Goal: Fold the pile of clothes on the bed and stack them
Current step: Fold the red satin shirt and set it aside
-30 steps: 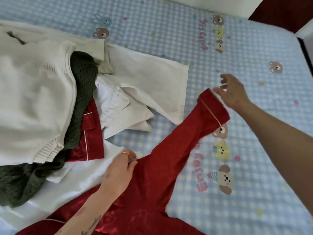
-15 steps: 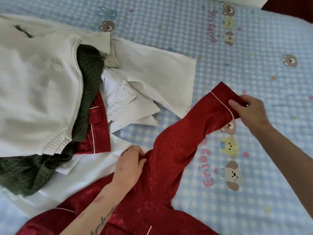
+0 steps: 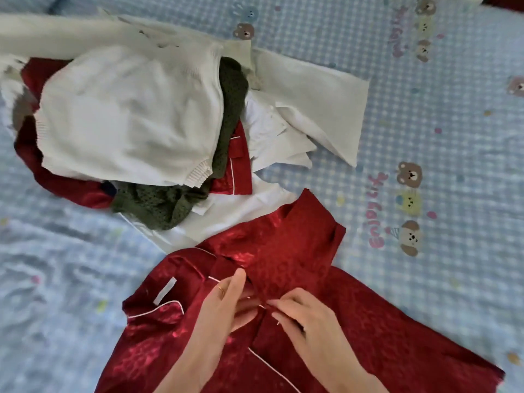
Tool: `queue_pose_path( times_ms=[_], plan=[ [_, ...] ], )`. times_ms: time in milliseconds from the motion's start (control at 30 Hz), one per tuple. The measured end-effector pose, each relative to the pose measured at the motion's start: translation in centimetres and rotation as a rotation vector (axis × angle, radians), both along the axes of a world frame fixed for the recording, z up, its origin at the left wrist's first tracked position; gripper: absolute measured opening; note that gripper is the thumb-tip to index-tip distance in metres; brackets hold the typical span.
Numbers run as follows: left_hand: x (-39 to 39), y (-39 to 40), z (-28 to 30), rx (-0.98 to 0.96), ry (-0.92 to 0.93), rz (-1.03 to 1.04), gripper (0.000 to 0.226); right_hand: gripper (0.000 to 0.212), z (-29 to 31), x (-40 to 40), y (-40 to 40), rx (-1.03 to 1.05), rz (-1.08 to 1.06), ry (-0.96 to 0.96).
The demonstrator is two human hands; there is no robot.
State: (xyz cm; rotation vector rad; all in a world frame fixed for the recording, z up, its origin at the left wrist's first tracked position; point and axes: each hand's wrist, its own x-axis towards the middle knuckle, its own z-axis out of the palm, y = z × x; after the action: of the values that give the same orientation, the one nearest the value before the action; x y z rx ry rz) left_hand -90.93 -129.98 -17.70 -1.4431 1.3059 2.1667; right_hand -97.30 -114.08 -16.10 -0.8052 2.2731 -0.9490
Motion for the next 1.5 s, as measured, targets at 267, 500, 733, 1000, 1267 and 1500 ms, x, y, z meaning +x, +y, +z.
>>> queue_pose_path(
  times_ms=[267,500,733,1000,1267,1500],
  plan=[
    [14.9,-0.3,-3.0,-0.261,-0.276,0.150,0.006,0.029,-2.3,13.7,-2.5,0.049,0.259,-0.070],
    [24.8,0.5,-3.9,-0.191,-0.409,0.366,0.013,0.031,-3.7,21.0,-2.6,0.130,0.415,-0.127],
    [30.8,-0.1,-3.5,-0.457,-0.465,0.062,0.019,0.026,-4.4,27.3,-2.8,0.174,0.552,-0.132],
    [33.8,-1.5,-4.9,-0.572,-0.494,-0.080,0.045,0.030,-6.1,11.8,-6.0,0.179,-0.106,0.339],
    [33.7,-2.5,-7.3,-0.684,-0.507,-0.085,0.041,0.036,-11.3,-4.6,-11.1,0.581,-0.176,0.230],
    [31.7,-2.7,-6.5,-0.874,-0.515,-0.214,0.026,0.041,-10.2,-5.0,-11.7,0.401,-0.284,0.423]
  ],
)
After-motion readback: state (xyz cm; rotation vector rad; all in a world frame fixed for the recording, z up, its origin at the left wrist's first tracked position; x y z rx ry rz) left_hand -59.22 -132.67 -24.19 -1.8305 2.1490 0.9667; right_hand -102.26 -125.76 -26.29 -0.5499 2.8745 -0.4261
